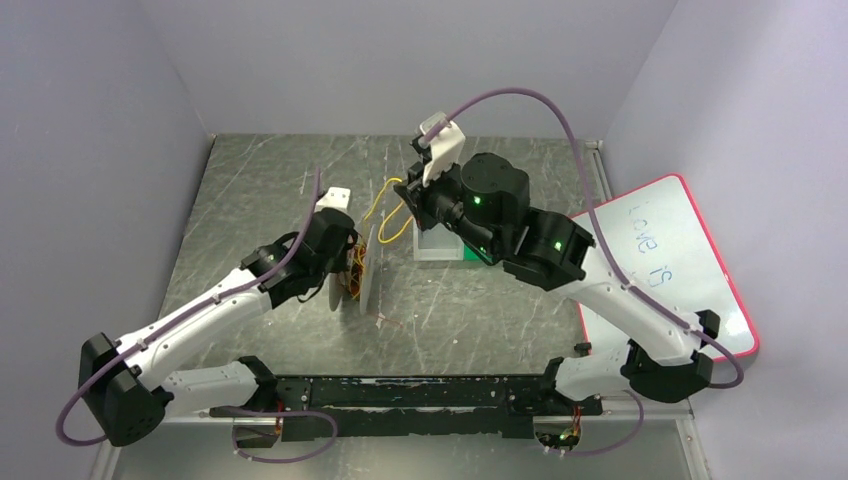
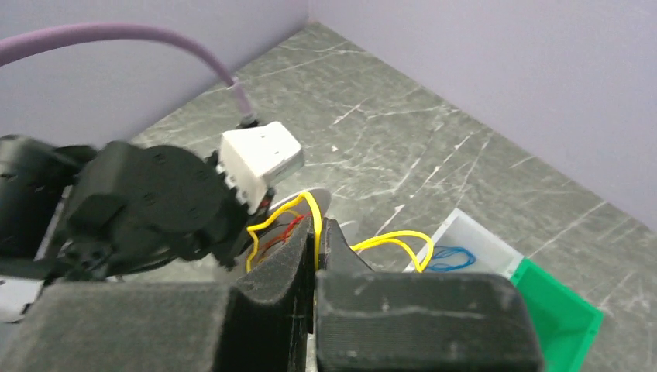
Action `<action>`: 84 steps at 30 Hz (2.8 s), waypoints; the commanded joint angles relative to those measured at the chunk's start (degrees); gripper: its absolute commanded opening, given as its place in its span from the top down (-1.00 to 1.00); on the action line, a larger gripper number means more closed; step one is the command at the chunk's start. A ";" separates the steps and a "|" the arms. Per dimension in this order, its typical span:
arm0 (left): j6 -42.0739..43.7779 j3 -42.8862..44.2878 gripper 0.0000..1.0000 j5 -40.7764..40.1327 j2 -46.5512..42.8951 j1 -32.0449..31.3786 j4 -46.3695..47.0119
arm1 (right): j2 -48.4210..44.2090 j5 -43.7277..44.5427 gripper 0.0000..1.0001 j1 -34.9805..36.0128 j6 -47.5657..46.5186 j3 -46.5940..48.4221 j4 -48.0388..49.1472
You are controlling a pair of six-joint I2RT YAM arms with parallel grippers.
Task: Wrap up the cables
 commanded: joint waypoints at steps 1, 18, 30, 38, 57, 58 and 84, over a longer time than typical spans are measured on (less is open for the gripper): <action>3.26 -1.30 0.86 2.58 -3.41 -1.66 3.90 | 2.05 -1.57 1.00 -5.34 -3.94 1.79 3.14; 13.51 -4.11 0.86 19.59 -16.51 -3.94 6.27 | 9.00 -22.45 1.00 -27.21 4.18 -7.91 10.54; 13.62 6.26 0.86 23.69 -21.43 -3.95 2.39 | 5.62 -27.29 1.00 -29.99 8.55 -23.43 14.62; 14.47 12.46 0.86 21.23 -21.43 -3.94 0.57 | 0.98 -27.42 1.00 -30.56 9.94 -33.18 16.07; 6.83 18.15 0.86 16.11 -18.27 -3.99 3.21 | -2.10 -47.47 1.00 -29.72 17.87 -51.87 29.67; 6.62 18.81 0.86 15.81 -17.75 -3.94 3.06 | -2.11 -47.97 1.00 -29.24 18.55 -52.71 30.64; 1.04 26.24 0.86 8.14 -14.63 -3.95 2.84 | 3.24 -41.45 0.90 -10.71 32.01 -65.18 49.46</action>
